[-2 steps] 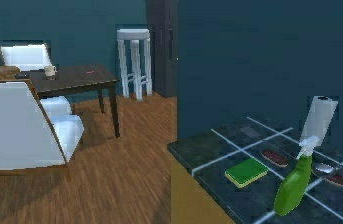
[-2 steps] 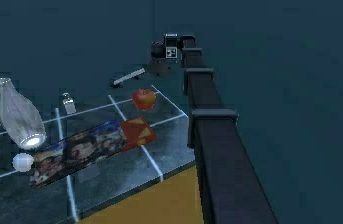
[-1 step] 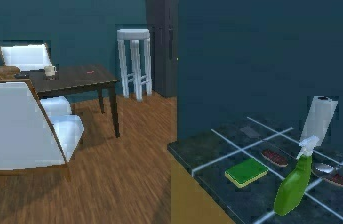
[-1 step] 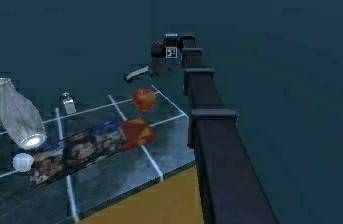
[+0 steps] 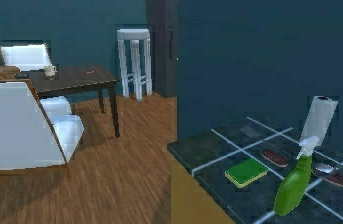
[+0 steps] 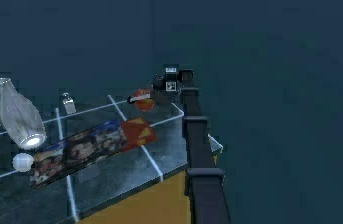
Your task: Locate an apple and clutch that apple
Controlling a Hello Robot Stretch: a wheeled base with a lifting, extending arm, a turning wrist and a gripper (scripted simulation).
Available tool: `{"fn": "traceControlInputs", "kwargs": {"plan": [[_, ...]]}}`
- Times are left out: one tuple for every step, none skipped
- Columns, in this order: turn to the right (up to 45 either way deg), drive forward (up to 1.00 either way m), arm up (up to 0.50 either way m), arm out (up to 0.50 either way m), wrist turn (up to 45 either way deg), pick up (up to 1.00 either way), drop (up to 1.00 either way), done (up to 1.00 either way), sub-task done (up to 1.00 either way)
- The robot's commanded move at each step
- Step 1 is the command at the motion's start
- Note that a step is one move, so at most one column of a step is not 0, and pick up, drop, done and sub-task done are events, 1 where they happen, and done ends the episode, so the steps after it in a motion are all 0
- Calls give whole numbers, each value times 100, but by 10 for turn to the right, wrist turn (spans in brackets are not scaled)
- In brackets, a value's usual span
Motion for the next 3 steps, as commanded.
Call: {"fn": "traceControlInputs", "kwargs": {"plan": [[0, 0, 0, 0, 0, 100, 0, 0, 0], [0, 0, 10, 0, 0, 0, 0, 0, 0], [0, 0, 0, 0, 0, 0, 0, 100, 0]]}}
